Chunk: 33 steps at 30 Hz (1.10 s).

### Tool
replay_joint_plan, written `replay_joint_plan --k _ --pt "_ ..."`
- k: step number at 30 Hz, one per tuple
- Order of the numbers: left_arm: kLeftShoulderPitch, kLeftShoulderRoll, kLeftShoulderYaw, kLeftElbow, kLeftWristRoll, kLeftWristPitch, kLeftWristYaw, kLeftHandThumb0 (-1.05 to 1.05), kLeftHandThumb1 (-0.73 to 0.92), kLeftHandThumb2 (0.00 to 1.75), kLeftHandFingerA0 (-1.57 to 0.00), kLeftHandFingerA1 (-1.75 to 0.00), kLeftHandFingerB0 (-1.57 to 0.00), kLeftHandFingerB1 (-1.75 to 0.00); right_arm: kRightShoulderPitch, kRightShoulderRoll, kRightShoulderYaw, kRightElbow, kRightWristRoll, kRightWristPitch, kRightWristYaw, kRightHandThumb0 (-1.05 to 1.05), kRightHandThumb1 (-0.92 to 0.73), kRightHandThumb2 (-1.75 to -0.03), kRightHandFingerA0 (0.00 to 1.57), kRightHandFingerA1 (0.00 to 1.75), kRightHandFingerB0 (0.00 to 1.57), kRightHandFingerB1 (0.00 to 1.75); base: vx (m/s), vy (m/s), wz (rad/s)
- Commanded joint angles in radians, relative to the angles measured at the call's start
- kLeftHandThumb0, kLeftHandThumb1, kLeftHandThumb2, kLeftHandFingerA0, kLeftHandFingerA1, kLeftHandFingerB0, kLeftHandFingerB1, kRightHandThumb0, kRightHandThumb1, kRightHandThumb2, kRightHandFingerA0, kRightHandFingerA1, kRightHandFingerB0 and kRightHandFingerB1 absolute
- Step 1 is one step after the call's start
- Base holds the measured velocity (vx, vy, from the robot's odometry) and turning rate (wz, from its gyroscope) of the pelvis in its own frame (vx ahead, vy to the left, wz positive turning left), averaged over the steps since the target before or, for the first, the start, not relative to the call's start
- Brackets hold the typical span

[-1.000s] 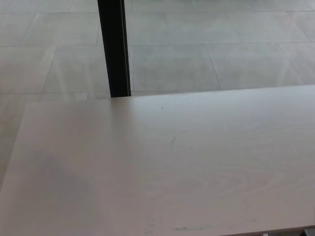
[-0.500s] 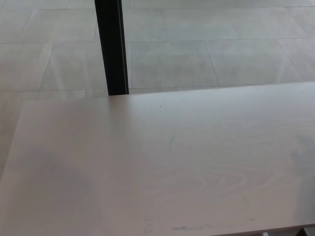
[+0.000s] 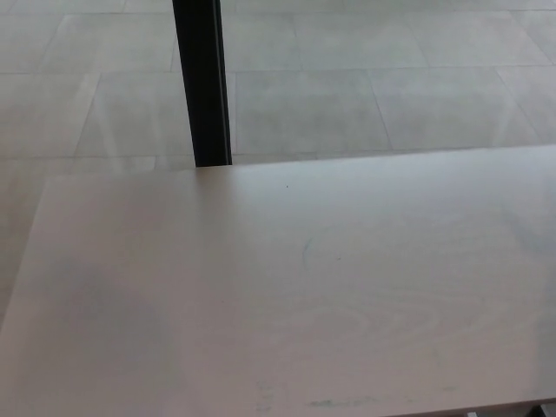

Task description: The robot uses its right hand to hold the eraser kept in the middle of the desk and use it to wipe the desk by swiping its surface twice

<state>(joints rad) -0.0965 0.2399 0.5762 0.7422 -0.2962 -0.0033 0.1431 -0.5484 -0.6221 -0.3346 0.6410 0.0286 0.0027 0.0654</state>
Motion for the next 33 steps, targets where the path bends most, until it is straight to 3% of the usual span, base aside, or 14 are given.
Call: replay_joint_plan --k 1,4,5,6,7,8,11,12,16,17,18,20,21,33 --pt "0.025 0.029 0.021 -0.003 -0.011 -0.009 0.011 -0.76 0.7 0.61 -0.43 -1.08 -0.4 -0.8 0.193 -0.179 -0.367 -0.235 0.254 0.177 0.148 -0.94 -0.69 -0.61 0.5 0.64 0.26 0.53 0.0 0.0 0.0" --pt "0.031 0.032 0.02 -0.016 -0.007 0.004 0.018 -0.76 0.7 0.62 -0.43 -1.08 -0.39 -0.79 0.333 -0.172 -0.537 -0.246 0.285 0.165 0.141 -0.88 -0.73 -0.62 0.48 0.67 0.23 0.53 0.0 0.0 0.0" --pt "0.022 0.021 0.048 -0.021 -0.046 0.014 0.015 -0.74 0.69 0.6 -0.44 -1.11 -0.49 -0.83 0.38 -0.173 -0.586 -0.214 0.283 0.134 0.136 -0.94 -0.63 -1.02 0.42 0.72 0.17 0.58 0.0 0.0 0.0" --pt "0.019 0.018 0.057 -0.021 -0.059 0.015 0.01 -0.74 0.69 0.6 -0.42 -1.16 -0.5 -0.84 0.407 -0.172 -0.622 -0.189 0.282 0.137 0.117 -0.85 -0.74 -0.62 0.48 0.75 0.17 0.59 0.0 0.0 0.0" --pt "0.025 0.017 0.061 -0.024 -0.065 0.012 0.002 -0.75 0.7 0.6 -0.43 -1.17 -0.52 -0.89 0.475 -0.153 -0.683 -0.143 0.278 0.114 0.079 -0.93 -0.63 -1.02 0.45 0.76 0.15 0.59 0.0 0.0 0.0" --pt "0.03 0.017 0.059 -0.033 -0.061 0.02 0.002 -0.76 0.71 0.6 -0.43 -1.16 -0.51 -0.91 0.527 -0.131 -0.723 -0.118 0.279 0.094 0.057 -0.9 -0.78 -0.63 0.4 0.85 0.15 0.62 0.0 0.0 0.0" --pt "0.025 0.01 0.071 -0.037 -0.076 0.03 0.007 -0.76 0.7 0.61 -0.38 -1.17 -0.48 -0.91 0.599 -0.094 -0.758 -0.056 0.27 0.054 0.013 -0.89 -0.8 -0.64 0.35 0.94 0.1 0.61 0.0 0.0 0.0" --pt "0.024 0.01 0.072 -0.038 -0.073 0.035 0.013 -0.76 0.7 0.62 -0.41 -1.2 -0.49 -0.91 0.61 -0.082 -0.768 -0.056 0.28 0.058 0.016 -0.87 -0.63 -1.01 0.33 0.83 0.07 0.6 0.0 0.0 0.0" --pt "0.019 0.013 0.089 -0.021 -0.068 0.047 0.044 -0.77 0.72 0.63 -0.44 -1.18 -0.46 -0.9 0.685 0.04 -0.804 -0.02 0.293 0.021 -0.046 -0.86 -0.86 -0.63 0.22 1.08 0.0 0.58 0.0 0.0 0.0" --pt "0.024 0.014 0.091 -0.023 -0.069 0.049 0.038 -0.77 0.72 0.62 -0.39 -1.13 -0.44 -0.9 0.685 0.062 -0.805 0.013 0.291 0.003 -0.068 -0.87 -0.66 -1.03 0.35 0.89 0.0 0.52 0.0 0.0 0.0" --pt "0.018 0.012 0.1 -0.015 -0.078 0.048 0.038 -0.77 0.71 0.6 -0.38 -1.1 -0.43 -0.89 0.676 0.085 -0.813 0.016 0.301 0.026 -0.089 -0.88 -0.84 -0.64 0.18 1.21 0.0 0.57 0.0 0.0 0.0" --pt "0.02 0.01 0.109 -0.016 -0.08 0.061 0.051 -0.76 0.71 0.61 -0.35 -1.07 -0.4 -0.86 0.672 0.13 -0.822 0.03 0.318 0.031 -0.091 -0.85 -0.86 -0.62 0.13 1.17 0.0 0.55 0.0 0.0 0.0" --pt "0.023 0.009 0.108 -0.019 -0.074 0.065 0.057 -0.76 0.71 0.61 -0.35 -1.07 -0.43 -0.89 0.666 0.16 -0.824 0.024 0.323 0.037 -0.106 -0.84 -0.61 -1.06 0.41 0.92 0.0 0.5 0.0 0.0 0.0" --pt "0.04 0.014 0.083 -0.045 -0.053 0.125 0.069 -0.77 0.8 0.64 -0.44 -0.96 -0.36 -0.87 0.691 0.339 -0.732 -0.024 0.343 0.016 -0.128 -0.75 -0.76 -0.62 0.2 1.17 0.01 0.68 0.0 0.0 0.0"
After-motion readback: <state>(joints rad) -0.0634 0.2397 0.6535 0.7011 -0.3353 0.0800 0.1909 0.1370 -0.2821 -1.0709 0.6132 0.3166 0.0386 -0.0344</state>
